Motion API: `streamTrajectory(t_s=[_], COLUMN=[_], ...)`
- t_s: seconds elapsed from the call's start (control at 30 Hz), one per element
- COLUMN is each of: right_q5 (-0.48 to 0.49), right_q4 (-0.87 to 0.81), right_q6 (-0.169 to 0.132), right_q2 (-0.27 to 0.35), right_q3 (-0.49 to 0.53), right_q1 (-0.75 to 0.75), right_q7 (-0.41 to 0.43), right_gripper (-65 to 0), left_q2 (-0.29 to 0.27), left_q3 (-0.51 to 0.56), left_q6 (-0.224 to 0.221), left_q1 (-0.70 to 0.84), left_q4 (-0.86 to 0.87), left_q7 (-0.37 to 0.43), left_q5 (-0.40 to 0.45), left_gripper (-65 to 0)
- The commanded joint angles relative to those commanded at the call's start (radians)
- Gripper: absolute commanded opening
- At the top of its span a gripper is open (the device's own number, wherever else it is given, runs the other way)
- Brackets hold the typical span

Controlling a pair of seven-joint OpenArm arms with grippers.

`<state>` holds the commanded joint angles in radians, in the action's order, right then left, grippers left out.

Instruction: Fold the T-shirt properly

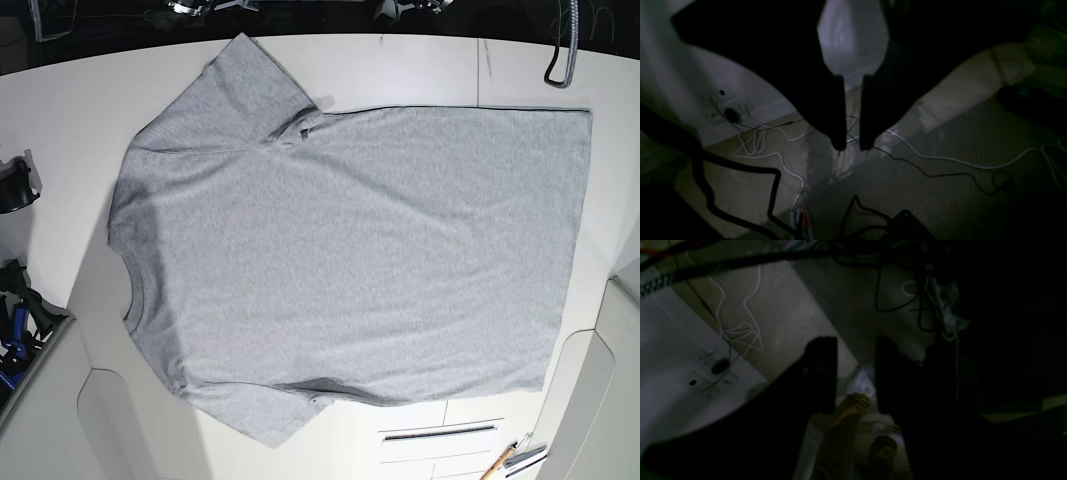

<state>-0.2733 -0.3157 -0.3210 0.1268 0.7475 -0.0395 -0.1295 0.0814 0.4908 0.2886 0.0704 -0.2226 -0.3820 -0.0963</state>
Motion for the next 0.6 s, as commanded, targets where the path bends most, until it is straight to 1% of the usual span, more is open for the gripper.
streamTrajectory(t_s=[0.03, 0.17, 0.2, 0.23, 0.3, 0.33, 0.37, 0.5, 0.53, 0.57, 0.6], right_q5=[-0.001, -0.001, 0.0, 0.0, 0.0, 0.0, 0.0, 0.0, 0.0, 0.0, 0.0], right_q4=[-0.004, -0.021, -0.023, -0.025, -0.028, -0.029, -0.035, -0.06, -0.062, -0.063, -0.062], right_q6=[0.0, -0.001, -0.001, 0.0, -0.001, -0.001, 0.0, -0.001, -0.001, 0.0, 0.0], right_q2=[0.0, 0.009, 0.009, 0.009, 0.009, 0.009, 0.009, 0.009, 0.009, 0.009, 0.009], right_q3=[0.0, 0.0, 0.0, 0.0, 0.0, 0.0, 0.0, 0.0, 0.0, 0.0, 0.0], right_q1=[0.0, -0.002, -0.002, -0.002, -0.002, -0.002, -0.002, -0.002, -0.002, -0.002, -0.002], right_q7=[0.0, -0.001, -0.001, -0.001, -0.001, -0.001, -0.001, -0.001, -0.001, -0.001, -0.001], right_gripper=[-45.4, -45.6, -46.8, -49.7, -59.8, -63.6, -65.0, -64.9, -62.8, -58.2, -51.1], left_q2=[0.003, 0.019, 0.019, 0.019, 0.018, 0.018, 0.018, 0.019, 0.019, 0.019, 0.019], left_q3=[0.0, 0.0, 0.0, 0.0, 0.0, 0.0, 0.0, 0.0, 0.0, 0.0, 0.0], left_q6=[0.002, 0.077, 0.093, 0.094, 0.093, 0.093, 0.093, 0.093, 0.093, 0.093, 0.093], left_q1=[0.0, 0.002, 0.002, 0.002, 0.002, 0.002, 0.002, 0.002, 0.002, 0.003, 0.003], left_q4=[0.0, 0.0, 0.0, 0.0, 0.0, 0.0, 0.0, 0.0, 0.0, 0.0, 0.0], left_q7=[0.0, 0.0, 0.0, 0.0, 0.0, 0.001, 0.004, 0.008, 0.008, 0.008, 0.008], left_q5=[0.0, 0.0, 0.0, 0.0, 0.0, 0.0, 0.0, -0.001, -0.008, -0.026, -0.049], left_gripper=[-53.5, -53.6, -54.0, -56.5, -61.9, -63.1, -63.1, -63.1, -63.1, -63.0, -63.0])
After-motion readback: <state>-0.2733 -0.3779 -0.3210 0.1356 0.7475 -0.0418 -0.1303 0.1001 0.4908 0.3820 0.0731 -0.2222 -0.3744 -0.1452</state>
